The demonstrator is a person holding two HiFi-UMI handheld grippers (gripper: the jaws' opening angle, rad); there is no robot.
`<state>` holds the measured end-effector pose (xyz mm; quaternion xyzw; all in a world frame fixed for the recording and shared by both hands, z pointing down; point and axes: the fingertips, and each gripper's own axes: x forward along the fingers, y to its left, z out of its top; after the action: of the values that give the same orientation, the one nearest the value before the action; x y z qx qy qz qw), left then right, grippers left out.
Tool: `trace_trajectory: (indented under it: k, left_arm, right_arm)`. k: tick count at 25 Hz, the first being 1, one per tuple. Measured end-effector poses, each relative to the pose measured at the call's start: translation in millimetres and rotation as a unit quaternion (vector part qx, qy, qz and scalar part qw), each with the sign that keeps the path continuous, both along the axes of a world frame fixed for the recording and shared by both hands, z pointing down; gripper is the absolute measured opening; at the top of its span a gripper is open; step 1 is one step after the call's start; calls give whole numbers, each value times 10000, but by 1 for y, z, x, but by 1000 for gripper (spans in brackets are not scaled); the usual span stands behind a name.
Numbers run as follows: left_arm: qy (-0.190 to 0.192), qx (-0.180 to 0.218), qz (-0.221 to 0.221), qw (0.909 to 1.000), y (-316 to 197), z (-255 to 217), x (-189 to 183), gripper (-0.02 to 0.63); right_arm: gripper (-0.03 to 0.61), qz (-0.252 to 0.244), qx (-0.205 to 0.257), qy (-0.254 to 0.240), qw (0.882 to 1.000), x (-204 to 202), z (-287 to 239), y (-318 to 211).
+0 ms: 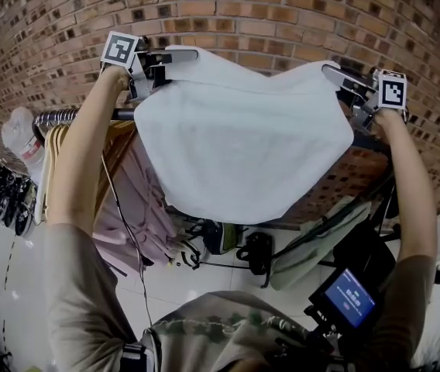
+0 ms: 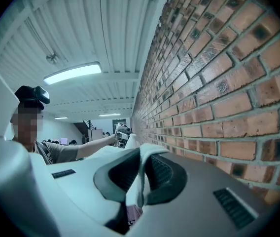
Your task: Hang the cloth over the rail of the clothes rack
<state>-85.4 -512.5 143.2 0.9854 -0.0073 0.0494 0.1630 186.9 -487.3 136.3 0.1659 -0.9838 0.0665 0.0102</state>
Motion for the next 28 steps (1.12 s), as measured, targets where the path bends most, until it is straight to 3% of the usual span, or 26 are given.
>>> trace_trajectory:
  k: [5, 10, 12, 15, 18, 20, 23, 26, 28]
  left_arm:
    - [-77, 168, 129, 9997, 11, 4, 1, 20]
    - [-113, 105, 375, 9992, 21, 7, 6, 155]
    - [-192, 76, 491, 9986, 26, 11, 8, 236]
    - [-369, 94, 546, 9978, 29, 19, 11, 264]
    - [-386, 57, 587, 9975, 30, 20, 10, 265]
    - [-355, -22, 675, 9971, 35, 19, 11, 364]
    - [-348, -90, 744, 9966, 38, 19, 12, 437]
    - [-368, -75, 650, 9972, 34, 19, 11, 437]
    - [-611, 61, 649, 9960, 34, 25, 9, 437]
  right_arm:
    - [28, -23, 166, 147, 9998, -1, 6, 6]
    - [29, -47, 50, 15, 10000, -2, 6, 8]
    - [31, -62, -78, 122, 9999, -5, 11, 8]
    - [132, 11, -184, 269, 9995, -7, 18, 5]
    - [143, 81, -197, 203, 9996, -6, 16, 4]
    - [156, 75, -245, 139, 9996, -6, 16, 4]
    - [207, 6, -296, 134, 9995, -9, 16, 6]
    - [213, 85, -274, 132, 9995, -7, 15, 4]
    - [233, 197, -252, 123, 9994, -3, 16, 1]
